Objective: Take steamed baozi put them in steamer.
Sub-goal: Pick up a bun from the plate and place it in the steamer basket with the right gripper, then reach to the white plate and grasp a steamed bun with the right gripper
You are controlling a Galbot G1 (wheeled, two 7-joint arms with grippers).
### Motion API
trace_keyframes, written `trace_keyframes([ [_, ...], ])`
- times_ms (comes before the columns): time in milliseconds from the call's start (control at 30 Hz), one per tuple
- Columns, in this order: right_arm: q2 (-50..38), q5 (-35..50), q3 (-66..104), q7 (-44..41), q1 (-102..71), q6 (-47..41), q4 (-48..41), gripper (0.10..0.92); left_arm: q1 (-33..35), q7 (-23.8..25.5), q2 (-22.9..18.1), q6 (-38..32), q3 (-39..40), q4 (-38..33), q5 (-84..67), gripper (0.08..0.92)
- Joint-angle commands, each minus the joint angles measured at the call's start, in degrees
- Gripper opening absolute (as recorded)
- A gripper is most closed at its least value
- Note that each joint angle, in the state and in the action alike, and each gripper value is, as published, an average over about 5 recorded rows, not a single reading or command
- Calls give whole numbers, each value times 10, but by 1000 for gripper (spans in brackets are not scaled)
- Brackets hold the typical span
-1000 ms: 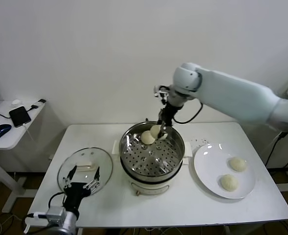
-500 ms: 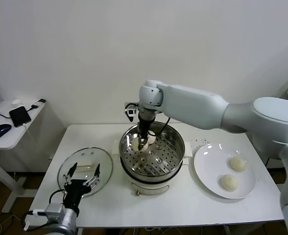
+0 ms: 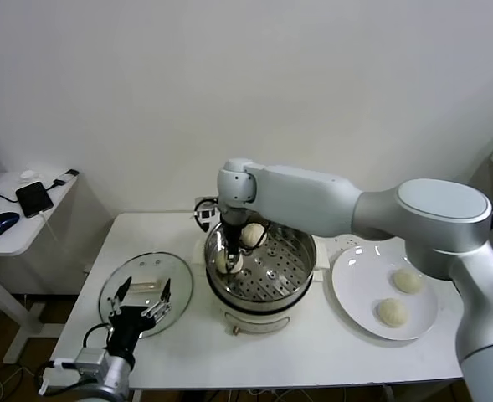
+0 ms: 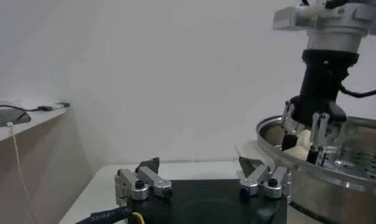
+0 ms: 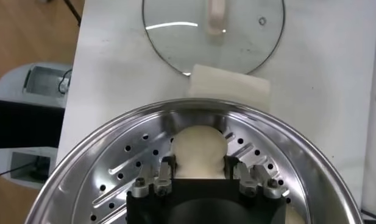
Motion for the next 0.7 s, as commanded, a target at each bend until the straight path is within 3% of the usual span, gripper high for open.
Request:
trace_keyframes([
  [33, -17, -9, 9, 1, 7, -22, 34, 680, 3, 0, 0, 0, 1, -4, 0, 823],
  [233, -118, -34, 35, -30, 50, -4, 128, 811, 9, 0, 0, 0, 0, -9, 1, 823],
  [433, -297, -87, 77, -86, 81, 52, 245, 822, 13, 4, 0, 6, -1, -11, -14, 823],
  [700, -545, -157, 143, -196, 63, 173, 317, 823, 21, 10, 3, 12, -7, -12, -28, 823],
])
